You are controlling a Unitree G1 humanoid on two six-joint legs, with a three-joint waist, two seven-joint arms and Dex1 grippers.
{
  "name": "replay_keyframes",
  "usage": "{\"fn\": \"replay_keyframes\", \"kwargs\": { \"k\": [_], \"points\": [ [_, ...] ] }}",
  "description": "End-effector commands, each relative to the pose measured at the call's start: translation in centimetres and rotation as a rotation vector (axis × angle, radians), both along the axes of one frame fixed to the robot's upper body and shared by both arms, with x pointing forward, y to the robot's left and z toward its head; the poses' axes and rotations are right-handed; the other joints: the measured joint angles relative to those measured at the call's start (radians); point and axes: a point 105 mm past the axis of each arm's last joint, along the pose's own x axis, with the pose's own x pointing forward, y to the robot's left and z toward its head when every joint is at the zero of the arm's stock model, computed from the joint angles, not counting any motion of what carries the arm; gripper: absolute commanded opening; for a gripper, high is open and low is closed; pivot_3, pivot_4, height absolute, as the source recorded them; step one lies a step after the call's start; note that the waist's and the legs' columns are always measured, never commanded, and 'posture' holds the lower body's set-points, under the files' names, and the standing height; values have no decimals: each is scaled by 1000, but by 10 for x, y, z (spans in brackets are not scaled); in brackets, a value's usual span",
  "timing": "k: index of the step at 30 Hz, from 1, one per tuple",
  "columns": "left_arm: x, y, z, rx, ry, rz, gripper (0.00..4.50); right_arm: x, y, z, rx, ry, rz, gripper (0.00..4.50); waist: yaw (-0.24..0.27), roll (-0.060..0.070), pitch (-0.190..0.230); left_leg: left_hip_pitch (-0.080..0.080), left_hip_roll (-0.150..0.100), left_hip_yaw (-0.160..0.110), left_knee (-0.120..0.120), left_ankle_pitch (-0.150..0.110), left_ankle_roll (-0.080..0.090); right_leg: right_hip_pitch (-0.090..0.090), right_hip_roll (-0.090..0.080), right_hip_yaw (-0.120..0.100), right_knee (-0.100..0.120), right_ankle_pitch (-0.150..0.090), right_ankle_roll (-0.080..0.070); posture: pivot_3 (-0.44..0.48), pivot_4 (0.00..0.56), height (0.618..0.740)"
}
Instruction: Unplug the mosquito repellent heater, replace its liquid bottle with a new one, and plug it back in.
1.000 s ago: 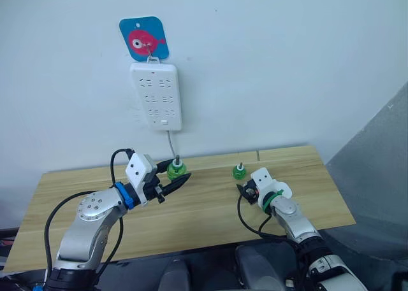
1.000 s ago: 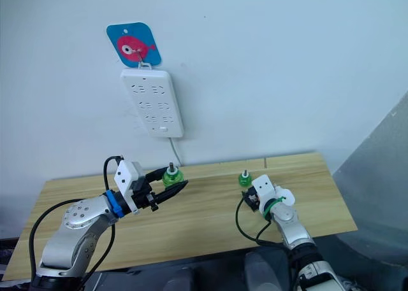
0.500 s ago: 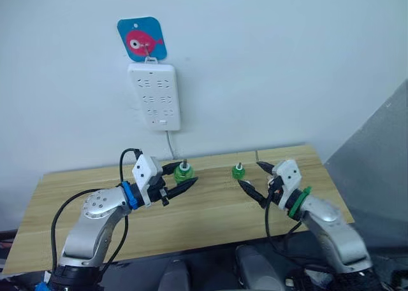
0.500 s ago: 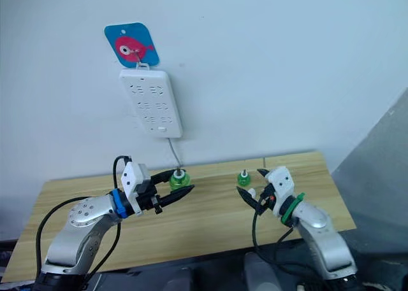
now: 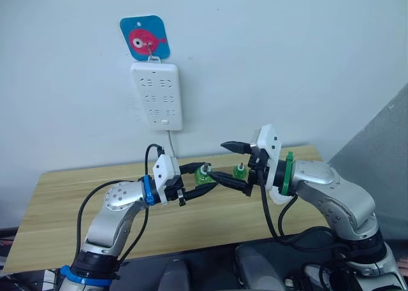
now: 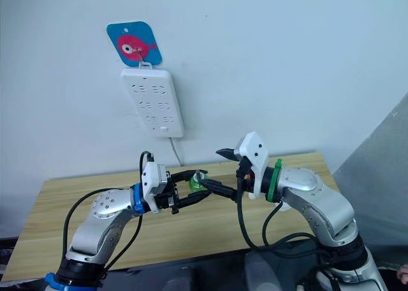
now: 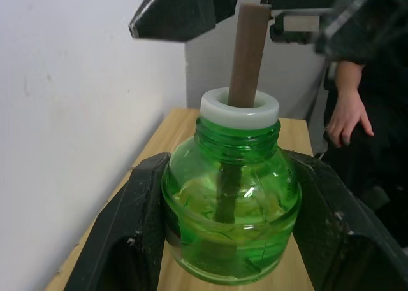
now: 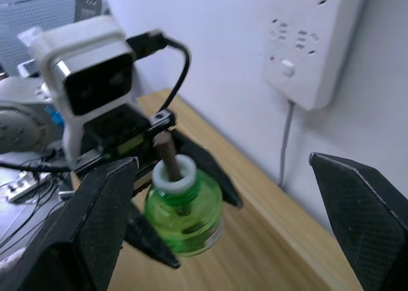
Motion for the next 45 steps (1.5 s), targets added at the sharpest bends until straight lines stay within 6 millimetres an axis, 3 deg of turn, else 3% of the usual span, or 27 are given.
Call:
{"fn": "replay_keyframes", "kwargs": {
  "k": [1,13,17,24,36,43,45],
  "points": [
    [1,-4,11,-25,-39,-23,2306,-8,6,8,17,-41,58,4500,-2,0,0,0,0,0,0,0,0,0,0,0,0,0,0,-181,107,728],
    [0,-16,22,-53,-65,-59,2306,3,18,4,37,-48,43,4500,-14,0,-1,0,0,0,1,0,0,0,0,0,0,1,0,-181,105,728],
    [0,-15,23,-54,-68,-57,2306,3,18,2,33,-43,49,3551,-18,0,-1,0,0,0,0,0,0,0,0,0,0,1,0,-179,103,728],
    [3,-16,27,-69,-72,-37,2306,3,15,-5,-11,-52,58,931,-18,0,-2,0,0,-1,1,0,0,0,0,0,1,1,0,-178,99,728],
    [1,-16,30,-121,-31,-50,2306,7,14,8,22,-93,60,816,-19,0,-14,0,0,-1,1,0,0,0,0,0,1,1,-1,-173,88,728],
    [8,-12,31,-120,-51,-12,4500,10,9,17,54,-99,58,816,-19,0,-29,0,0,-1,1,0,0,0,0,-1,1,1,-1,-174,77,728],
    [8,-12,31,-114,-33,-12,4500,12,4,22,71,-88,50,816,-19,0,-30,0,0,-1,1,0,0,0,0,-1,1,1,-1,-175,74,728]
  ]
}}
